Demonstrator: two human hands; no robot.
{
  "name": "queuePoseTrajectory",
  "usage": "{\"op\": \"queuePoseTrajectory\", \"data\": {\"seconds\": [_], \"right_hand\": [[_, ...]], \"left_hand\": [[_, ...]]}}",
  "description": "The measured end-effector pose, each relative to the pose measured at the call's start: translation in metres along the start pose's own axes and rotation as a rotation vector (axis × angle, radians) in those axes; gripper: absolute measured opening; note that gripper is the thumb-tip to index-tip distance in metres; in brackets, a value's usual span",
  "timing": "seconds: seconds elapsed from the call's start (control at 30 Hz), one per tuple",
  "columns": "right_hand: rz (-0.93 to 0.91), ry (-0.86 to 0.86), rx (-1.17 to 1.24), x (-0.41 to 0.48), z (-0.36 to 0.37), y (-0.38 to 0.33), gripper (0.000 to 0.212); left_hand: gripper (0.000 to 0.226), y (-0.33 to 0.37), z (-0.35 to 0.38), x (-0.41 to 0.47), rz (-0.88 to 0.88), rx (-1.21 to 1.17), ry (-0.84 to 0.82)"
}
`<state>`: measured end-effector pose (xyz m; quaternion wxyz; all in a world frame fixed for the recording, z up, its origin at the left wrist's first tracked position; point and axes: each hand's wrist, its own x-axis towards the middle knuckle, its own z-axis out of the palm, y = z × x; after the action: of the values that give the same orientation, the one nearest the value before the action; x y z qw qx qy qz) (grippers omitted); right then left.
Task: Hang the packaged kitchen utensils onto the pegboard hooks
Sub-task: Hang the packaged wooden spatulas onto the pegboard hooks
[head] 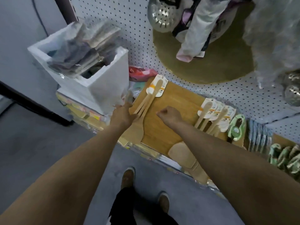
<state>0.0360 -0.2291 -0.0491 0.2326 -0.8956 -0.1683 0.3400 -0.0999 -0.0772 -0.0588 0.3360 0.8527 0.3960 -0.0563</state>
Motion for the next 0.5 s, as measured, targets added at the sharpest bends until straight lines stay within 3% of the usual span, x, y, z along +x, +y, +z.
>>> {"op": "queuePoseTrajectory", "data": {"seconds": [0.13,0.5], "right_hand": [[0.194,-0.018,0.288,0.041,0.039,-0.013,0.025],[0.391,0.022,0.589,0.105,0.096,-0.008,0.024]], "left_hand": [[0.05,-0.024,0.015,0.042,0.011,-0.052,-0.068],[0.042,-0.047,0.045,0.09,0.063,-0.231,-0.148]]}}
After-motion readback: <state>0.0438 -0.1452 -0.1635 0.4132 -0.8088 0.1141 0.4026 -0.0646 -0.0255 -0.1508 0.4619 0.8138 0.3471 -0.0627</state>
